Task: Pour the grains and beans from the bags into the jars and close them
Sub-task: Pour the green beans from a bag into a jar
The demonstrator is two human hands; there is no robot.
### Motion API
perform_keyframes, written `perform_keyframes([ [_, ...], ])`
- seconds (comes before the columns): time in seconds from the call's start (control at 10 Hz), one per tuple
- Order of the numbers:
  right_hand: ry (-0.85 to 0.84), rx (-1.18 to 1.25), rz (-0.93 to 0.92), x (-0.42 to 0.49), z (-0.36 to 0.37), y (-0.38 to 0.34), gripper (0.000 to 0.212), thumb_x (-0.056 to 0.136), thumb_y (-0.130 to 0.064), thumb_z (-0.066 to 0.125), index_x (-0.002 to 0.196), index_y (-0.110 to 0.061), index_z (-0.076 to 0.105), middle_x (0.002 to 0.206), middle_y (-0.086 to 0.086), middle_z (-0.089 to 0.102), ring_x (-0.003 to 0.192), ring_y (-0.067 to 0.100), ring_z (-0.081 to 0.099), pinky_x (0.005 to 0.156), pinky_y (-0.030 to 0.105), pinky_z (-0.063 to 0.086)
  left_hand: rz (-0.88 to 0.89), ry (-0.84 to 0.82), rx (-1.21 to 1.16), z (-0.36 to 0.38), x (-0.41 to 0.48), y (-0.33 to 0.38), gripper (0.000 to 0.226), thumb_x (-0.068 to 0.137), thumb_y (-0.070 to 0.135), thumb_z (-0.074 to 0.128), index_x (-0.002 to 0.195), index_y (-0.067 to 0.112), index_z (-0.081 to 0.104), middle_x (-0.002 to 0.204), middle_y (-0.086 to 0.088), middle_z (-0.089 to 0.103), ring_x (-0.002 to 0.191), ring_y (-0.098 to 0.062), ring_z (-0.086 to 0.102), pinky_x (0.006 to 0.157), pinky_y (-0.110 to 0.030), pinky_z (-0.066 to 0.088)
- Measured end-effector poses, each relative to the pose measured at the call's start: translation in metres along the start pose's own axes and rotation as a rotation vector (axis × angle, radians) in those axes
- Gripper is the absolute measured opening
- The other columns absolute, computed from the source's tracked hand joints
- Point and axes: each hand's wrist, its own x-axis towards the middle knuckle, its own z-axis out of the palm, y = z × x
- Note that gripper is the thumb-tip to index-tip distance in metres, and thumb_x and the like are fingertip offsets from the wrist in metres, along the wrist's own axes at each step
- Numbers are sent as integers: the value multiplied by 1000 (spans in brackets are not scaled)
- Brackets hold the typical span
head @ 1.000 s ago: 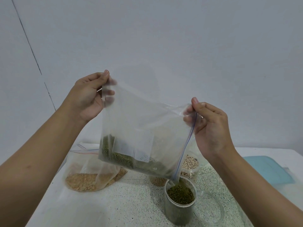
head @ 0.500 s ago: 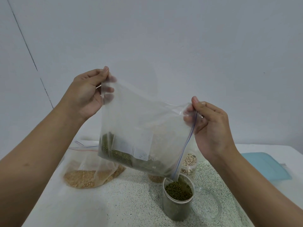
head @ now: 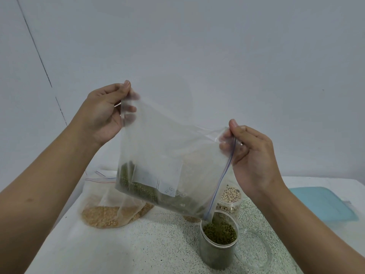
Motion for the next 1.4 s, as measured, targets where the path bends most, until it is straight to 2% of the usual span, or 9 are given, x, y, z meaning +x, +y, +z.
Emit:
perform_keyframes([
  [1.0,34,-35,-16,13,-11,2,21,85,-17,67,74,-1,59,66,2,62,58,11,58,55,19,45,-9,-9,-2,9,6,-6,22,99,30,62,82,18,67,84,5,71,59,-11,59,63,-28,48],
  [1.4,22,-18,58,5,-15,-2,22,82,-19,68,74,0,62,67,2,60,57,10,57,57,16,49,-10,-23,-3,11,1,-7,21,98,31,62,82,18,67,84,5,71,59,-11,58,62,-28,48],
])
